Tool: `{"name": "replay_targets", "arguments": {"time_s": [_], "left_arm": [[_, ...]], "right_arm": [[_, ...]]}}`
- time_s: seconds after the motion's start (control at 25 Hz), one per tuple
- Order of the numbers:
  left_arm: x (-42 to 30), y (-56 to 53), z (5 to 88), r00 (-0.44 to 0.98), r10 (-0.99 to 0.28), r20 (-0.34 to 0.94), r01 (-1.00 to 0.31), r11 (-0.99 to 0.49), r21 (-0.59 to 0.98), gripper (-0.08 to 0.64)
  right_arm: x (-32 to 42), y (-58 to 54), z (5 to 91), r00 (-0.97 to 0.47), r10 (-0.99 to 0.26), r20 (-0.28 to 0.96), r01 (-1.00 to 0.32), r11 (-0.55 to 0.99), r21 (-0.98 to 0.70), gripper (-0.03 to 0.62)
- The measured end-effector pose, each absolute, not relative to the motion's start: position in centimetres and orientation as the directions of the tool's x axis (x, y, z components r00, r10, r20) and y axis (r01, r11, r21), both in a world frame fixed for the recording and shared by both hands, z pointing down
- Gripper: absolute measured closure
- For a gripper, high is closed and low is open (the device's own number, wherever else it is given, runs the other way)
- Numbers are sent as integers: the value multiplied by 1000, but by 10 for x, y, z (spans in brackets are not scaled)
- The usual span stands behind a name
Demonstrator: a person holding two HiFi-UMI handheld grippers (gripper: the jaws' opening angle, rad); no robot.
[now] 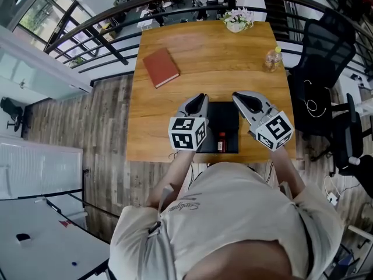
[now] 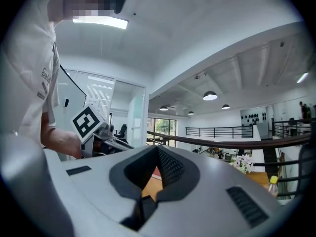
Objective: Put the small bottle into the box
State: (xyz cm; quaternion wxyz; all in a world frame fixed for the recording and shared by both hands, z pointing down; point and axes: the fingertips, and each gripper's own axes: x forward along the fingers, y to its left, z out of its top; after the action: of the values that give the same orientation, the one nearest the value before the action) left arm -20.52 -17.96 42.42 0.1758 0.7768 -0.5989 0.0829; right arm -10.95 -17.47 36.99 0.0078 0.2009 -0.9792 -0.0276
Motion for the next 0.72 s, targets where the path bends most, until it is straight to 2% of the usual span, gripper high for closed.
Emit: {"name": "replay_targets", "arguments": {"time_s": [0.36, 0.72], "left_arm": [[-205, -201, 373, 263, -936, 233, -963, -242, 117, 520], [-216, -209, 353, 268, -944, 193, -962, -251, 105, 518]], "right_arm": [[-104, -193, 328, -909, -409, -79, -415, 905, 89, 597], [-106, -198, 319, -895, -437, -92, -446, 886, 124, 597]]}}
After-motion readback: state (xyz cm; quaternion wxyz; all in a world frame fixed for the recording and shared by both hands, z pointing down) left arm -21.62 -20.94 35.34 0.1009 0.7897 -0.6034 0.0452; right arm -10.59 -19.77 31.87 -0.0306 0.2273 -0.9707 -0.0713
